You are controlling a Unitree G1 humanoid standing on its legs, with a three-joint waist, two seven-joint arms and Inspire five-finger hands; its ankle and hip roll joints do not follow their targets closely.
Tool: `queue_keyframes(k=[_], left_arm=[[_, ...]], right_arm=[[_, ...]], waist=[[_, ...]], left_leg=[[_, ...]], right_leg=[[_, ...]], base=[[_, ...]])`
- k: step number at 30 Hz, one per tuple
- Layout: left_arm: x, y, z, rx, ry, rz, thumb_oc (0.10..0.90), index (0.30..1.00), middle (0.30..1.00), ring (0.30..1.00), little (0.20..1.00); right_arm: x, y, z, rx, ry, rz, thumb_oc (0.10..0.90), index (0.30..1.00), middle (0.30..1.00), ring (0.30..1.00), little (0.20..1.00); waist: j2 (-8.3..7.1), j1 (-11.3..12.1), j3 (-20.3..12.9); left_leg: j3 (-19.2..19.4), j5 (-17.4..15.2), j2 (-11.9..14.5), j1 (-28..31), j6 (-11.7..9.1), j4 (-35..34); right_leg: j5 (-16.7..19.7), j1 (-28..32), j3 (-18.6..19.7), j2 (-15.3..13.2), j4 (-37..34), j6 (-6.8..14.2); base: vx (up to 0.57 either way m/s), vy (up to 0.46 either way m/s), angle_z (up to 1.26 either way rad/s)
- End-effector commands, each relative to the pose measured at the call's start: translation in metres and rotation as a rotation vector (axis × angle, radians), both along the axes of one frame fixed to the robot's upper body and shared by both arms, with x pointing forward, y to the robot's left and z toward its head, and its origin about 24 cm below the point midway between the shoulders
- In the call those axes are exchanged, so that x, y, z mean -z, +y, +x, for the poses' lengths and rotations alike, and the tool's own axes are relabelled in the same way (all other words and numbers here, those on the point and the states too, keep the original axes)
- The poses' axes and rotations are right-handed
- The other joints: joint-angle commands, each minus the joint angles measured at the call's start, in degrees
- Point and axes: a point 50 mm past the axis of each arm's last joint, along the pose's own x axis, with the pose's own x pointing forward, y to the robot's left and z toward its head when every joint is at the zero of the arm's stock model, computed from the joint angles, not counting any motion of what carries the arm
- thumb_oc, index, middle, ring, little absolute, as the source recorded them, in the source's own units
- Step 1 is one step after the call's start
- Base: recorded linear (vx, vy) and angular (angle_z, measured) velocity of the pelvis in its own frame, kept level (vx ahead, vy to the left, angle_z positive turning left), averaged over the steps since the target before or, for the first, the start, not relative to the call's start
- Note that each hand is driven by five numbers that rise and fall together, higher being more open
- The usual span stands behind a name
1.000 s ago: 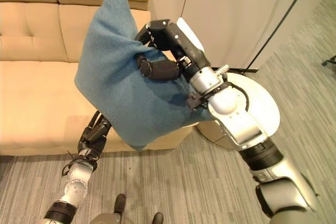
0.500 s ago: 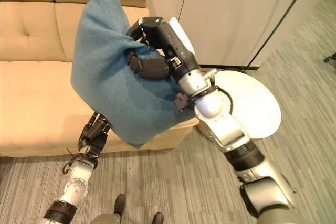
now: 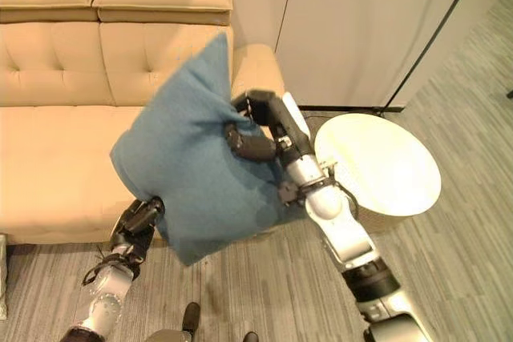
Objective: Pick up all the scattered cushions and arrange them neatly on the sofa.
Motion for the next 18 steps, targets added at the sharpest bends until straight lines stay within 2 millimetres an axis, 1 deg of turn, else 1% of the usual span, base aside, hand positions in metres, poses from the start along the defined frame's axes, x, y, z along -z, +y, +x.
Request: queue_keyframes(k=[1, 4, 5, 6, 7, 8, 9, 11, 13, 15, 18], left_arm=[[-0.065, -0.035, 0.04, 0.24, -0.388, 0.082, 0.4, 0.3, 0.3, 0.3, 0.3], [-0.06, -0.031, 0.034, 0.258, -0.368, 0.124, 0.4, 0.3, 0.3, 0.3, 0.3], [-0.057, -0.031, 0.032, 0.268, -0.358, 0.125, 0.4, 0.3, 0.3, 0.3, 0.3], [-0.054, -0.029, 0.029, 0.27, -0.344, 0.127, 0.4, 0.3, 0.3, 0.3, 0.3], [-0.053, -0.029, 0.029, 0.271, -0.343, 0.127, 0.4, 0.3, 0.3, 0.3, 0.3], [-0.051, -0.029, 0.027, 0.275, -0.334, 0.128, 0.4, 0.3, 0.3, 0.3, 0.3], [-0.045, -0.028, 0.023, 0.281, -0.31, 0.136, 0.4, 0.3, 0.3, 0.3, 0.3], [-0.036, -0.028, 0.016, 0.296, -0.275, 0.143, 0.4, 0.3, 0.3, 0.3, 0.3], [-0.03, -0.03, 0.012, 0.312, -0.25, 0.141, 0.4, 0.3, 0.3, 0.3, 0.3], [-0.025, -0.033, 0.009, 0.324, -0.23, 0.133, 0.4, 0.3, 0.3, 0.3, 0.3], [-0.02, -0.035, 0.006, 0.328, -0.214, 0.114, 0.4, 0.3, 0.3, 0.3, 0.3]], right_arm=[[-0.035, 0.015, -0.007, -0.106, -0.214, 0.08, 0.4, 0.3, 0.3, 0.3, 0.3], [-0.02, 0.007, -0.012, -0.074, -0.167, 0.095, 0.4, 0.3, 0.3, 0.3, 0.3], [-0.014, 0.004, -0.013, -0.063, -0.145, 0.106, 0.4, 0.3, 0.3, 0.3, 0.3], [-0.005, -0.001, -0.016, -0.041, -0.114, 0.115, 0.4, 0.3, 0.3, 0.3, 0.3], [-0.005, -0.001, -0.016, -0.04, -0.114, 0.116, 0.4, 0.3, 0.3, 0.3, 0.3], [0.002, -0.004, -0.018, -0.028, -0.089, 0.124, 0.4, 0.3, 0.3, 0.3, 0.3], [0.013, -0.007, -0.022, -0.01, -0.051, 0.133, 0.4, 0.3, 0.3, 0.3, 0.3], [0.026, -0.011, -0.028, 0.01, -0.009, 0.126, 0.4, 0.3, 0.3, 0.3, 0.3], [0.034, -0.015, -0.032, 0.027, 0.019, 0.122, 0.4, 0.3, 0.3, 0.3, 0.3], [0.039, -0.021, -0.035, 0.061, 0.032, 0.121, 0.4, 0.3, 0.3, 0.3, 0.3], [0.044, -0.026, -0.038, 0.085, 0.053, 0.125, 0.4, 0.3, 0.3, 0.3, 0.3]], waist=[[0.78, 1.6, -9.0], [1.33, 2.1, -8.0], [1.55, 2.3, -7.4], [1.88, 2.7, -6.8], [1.86, 2.5, -7.0], [2.1, 2.6, -6.7], [2.49, 3.2, -5.9], [2.82, 3.4, -5.4], [3.01, 3.6, -4.5], [2.93, 3.5, -3.7], [2.68, 2.9, -3.4]], left_leg=[[-0.8, -8.3, 1.7, 3.6, -2.7, 0.2], [-2.3, -7.1, 1.6, 1.8, -3.3, 0.2], [-2.8, -6.5, 1.6, 1.1, -3.5, 0.2], [-4.2, -5.7, 1.5, -0.5, -3.8, 0.2], [-4.4, -5.7, 1.5, -0.6, -3.8, 0.2], [-5.1, -5.4, 1.4, -1.2, -3.9, 0.2], [-6.3, -4.9, 1.2, -1.8, -4.1, 0.2], [-7.8, -4.1, 0.8, -2.5, -3.9, 0.2], [-8.4, -3.9, 0.3, -3.3, -4.2, 0.9], [-7.6, -3.7, -0.3, -5.3, -4.5, 2.3], [-2.7, -4.4, 0.4, -7.2, -4.1, 4.5]], right_leg=[[-2.7, -0.9, -2.6, 0.2, 0.4, 0.1], [-3.1, -1.7, -4.1, 0.5, 0.4, -0.4], [-3.3, -2.1, -4.7, 0.5, 0.4, -0.6], [-3.5, -2.8, -5.8, 0.5, 0.4, -0.8], [-3.5, -2.9, -6.0, 0.5, 0.4, -0.9], [-3.7, -3.1, -6.6, 0.6, 0.4, -1.0], [-4.1, -2.9, -7.7, 0.6, 0.5, -1.3], [-4.3, -2.9, -9.4, 0.5, 0.8, -1.5], [-4.8, -2.6, -10.6, 0.3, 1.1, -1.7], [-5.0, -2.7, -12.4, -0.3, 1.2, -1.7], [-4.5, -2.7, -14.0, -1.2, 1.0, -1.4]], base=[[-0.06, -0.064, 0.26], [-0.09, -0.068, 0.18], [-0.16, -0.083, 0.5], [-0.12, -0.057, 0.65], [-0.09, -0.043, 0.79], [-0.04, -0.038, 0.65], [-0.05, -0.042, 0.44], [-0.04, -0.01, 0.43], [-0.06, 0.011, 0.68], [-0.08, 0.05, 0.48], [-0.02, 0.104, 0.54]])
